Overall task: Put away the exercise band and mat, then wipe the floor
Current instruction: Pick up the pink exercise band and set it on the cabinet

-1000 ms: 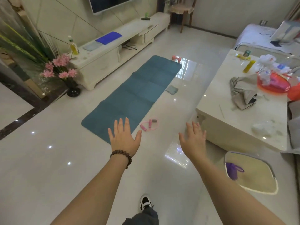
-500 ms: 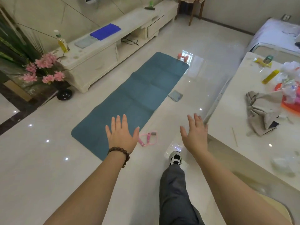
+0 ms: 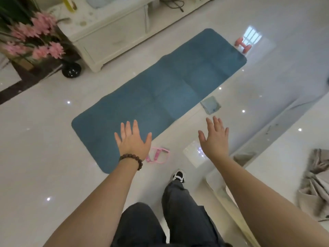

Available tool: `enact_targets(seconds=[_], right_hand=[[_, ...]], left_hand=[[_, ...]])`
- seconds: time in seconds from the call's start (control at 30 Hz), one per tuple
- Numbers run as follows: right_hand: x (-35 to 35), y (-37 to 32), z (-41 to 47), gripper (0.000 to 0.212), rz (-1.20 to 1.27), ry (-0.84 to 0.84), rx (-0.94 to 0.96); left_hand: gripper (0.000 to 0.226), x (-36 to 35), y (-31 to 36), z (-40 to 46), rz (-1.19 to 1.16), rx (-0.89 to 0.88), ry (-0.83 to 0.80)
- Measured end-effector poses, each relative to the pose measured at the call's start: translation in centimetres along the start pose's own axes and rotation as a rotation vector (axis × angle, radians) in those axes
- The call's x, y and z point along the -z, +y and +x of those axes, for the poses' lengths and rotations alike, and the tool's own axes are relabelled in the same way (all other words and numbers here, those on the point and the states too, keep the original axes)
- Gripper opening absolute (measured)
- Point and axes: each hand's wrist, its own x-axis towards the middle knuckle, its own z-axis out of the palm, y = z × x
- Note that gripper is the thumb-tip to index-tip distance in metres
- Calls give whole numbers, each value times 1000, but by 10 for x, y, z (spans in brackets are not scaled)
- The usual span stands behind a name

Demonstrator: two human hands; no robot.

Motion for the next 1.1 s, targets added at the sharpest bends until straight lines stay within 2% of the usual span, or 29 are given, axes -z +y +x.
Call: enact_targets(seconds=[0.13, 0.27, 0.47, 0.67, 0.8, 0.93, 1.03, 1.1], right_hand=[[-31, -4, 44, 57, 5, -93, 54], [-100, -3, 77, 56, -25, -184, 107], [-254, 16, 133, 57, -52, -278, 148], [-412, 44, 178, 56, -47, -306, 190], [-485, 61, 201, 54, -47, -312, 208], [-515, 67, 214, 53, -2, -302, 219], [-515, 66, 221, 53, 3, -297, 233], [-513, 61, 225, 52, 3, -298, 238]], left_hand=[[71, -41, 1, 28, -59, 89, -70], [70, -121, -14, 56, -114, 182, -190], [72, -307, -47, 102, -174, 256, -383], [71, -489, -71, 162, -246, 282, -455], [61, -579, -75, 192, -283, 211, -418], [35, -611, -79, 209, -267, 194, -342], [31, -610, -87, 207, -271, 296, -215], [40, -608, -95, 206, -275, 413, -126]])
